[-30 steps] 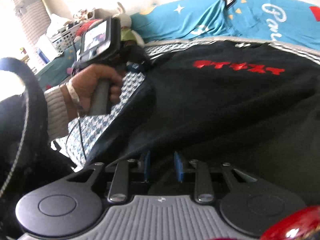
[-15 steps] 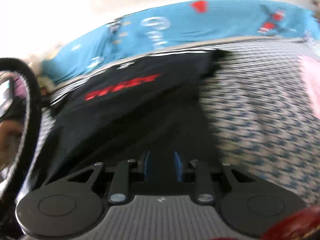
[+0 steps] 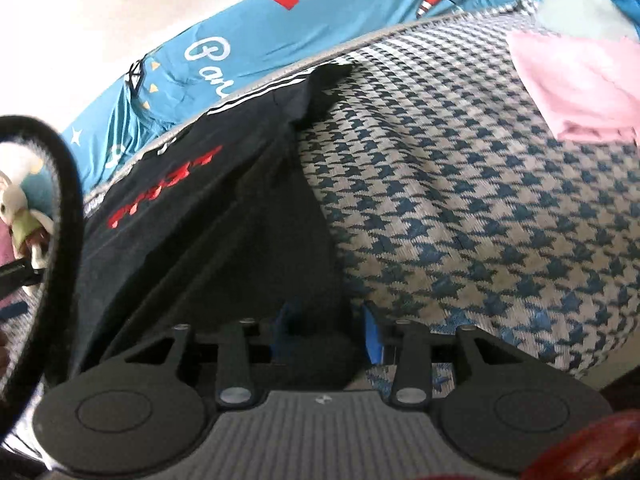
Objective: Fold clothes
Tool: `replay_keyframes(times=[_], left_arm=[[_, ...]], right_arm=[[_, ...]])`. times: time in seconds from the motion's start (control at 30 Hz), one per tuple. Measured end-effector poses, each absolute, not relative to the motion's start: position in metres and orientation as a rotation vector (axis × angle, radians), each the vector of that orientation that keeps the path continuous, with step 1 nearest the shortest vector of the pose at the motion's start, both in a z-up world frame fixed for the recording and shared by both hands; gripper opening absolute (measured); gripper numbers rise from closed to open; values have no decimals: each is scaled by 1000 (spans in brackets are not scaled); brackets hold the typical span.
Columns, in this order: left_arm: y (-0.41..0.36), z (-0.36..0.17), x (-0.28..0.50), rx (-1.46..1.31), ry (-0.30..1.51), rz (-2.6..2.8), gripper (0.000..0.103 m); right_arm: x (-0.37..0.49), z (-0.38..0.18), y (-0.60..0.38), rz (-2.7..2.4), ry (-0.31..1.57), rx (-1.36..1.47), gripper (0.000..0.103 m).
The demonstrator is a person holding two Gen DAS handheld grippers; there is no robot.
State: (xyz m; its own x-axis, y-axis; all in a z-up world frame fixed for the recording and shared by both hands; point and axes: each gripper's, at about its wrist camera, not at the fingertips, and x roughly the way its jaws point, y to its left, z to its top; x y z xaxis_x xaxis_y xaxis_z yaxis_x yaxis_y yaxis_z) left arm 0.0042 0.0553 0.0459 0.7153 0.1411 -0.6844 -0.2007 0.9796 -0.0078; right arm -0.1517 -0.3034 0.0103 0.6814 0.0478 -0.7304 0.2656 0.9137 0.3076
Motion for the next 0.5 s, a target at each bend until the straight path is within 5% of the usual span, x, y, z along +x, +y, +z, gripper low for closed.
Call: replay_keyframes(times=[0.07, 0.13, 0.17, 0.5], left_arm=[[51, 41, -2, -73, 763, 178, 84], [48, 35, -6, -63, 777, 174, 84], [47, 32, -8, -58, 785, 176, 84], [40, 17, -15, 1, 824, 177, 90]], right_arm=[[-150, 8, -295, -140, 815, 357, 39], [-150, 7, -289, -153, 811, 310, 13], [-150, 6, -286, -159, 808, 291, 11], [-189, 26, -283, -345, 743, 221, 8]])
